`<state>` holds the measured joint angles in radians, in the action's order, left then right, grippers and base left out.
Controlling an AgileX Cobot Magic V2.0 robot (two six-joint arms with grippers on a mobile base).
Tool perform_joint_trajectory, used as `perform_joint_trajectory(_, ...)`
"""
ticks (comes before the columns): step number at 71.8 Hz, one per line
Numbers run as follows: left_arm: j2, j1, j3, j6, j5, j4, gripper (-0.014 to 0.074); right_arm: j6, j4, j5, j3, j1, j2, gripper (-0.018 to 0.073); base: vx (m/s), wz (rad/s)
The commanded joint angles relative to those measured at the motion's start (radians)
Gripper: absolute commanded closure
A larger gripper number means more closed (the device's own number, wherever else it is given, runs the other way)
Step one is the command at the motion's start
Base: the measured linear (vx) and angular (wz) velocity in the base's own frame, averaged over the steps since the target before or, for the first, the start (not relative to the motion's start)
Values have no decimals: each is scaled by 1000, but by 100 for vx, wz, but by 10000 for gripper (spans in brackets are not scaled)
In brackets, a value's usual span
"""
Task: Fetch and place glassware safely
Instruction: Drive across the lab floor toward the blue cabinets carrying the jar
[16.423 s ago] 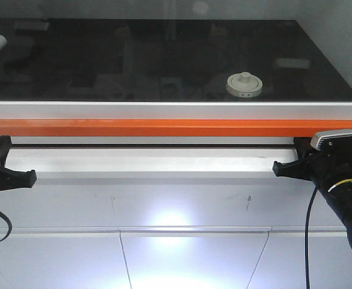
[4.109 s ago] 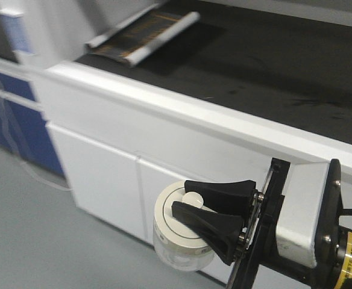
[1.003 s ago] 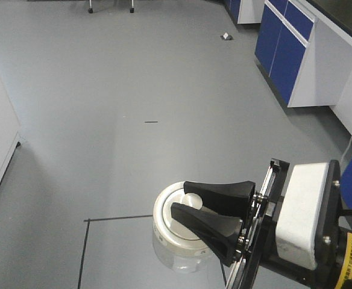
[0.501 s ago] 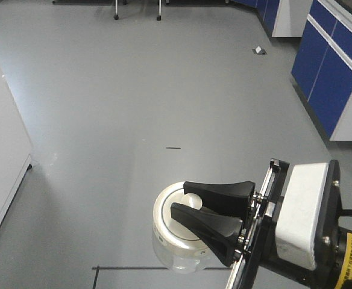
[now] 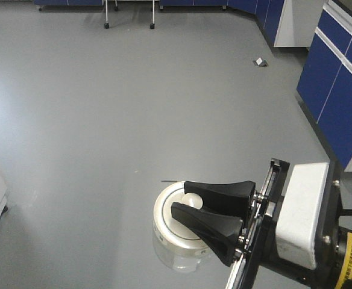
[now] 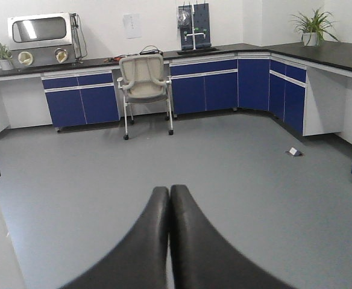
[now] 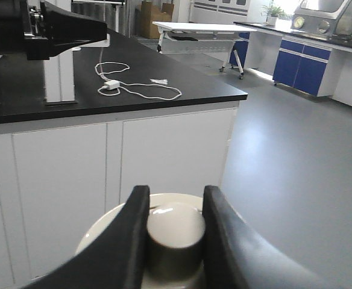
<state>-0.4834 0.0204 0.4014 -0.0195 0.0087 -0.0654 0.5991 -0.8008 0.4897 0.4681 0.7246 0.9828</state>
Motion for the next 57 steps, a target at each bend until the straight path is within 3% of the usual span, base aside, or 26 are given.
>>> perform_joint_trajectory(1,0,6,27,7,-71,7,603,-6,30,77,32,0,-18,563,51,-1)
perform_joint_trajectory(57,0,6,27,7,-71,7,603,-6,30,76,32,0,-18,563,54,2)
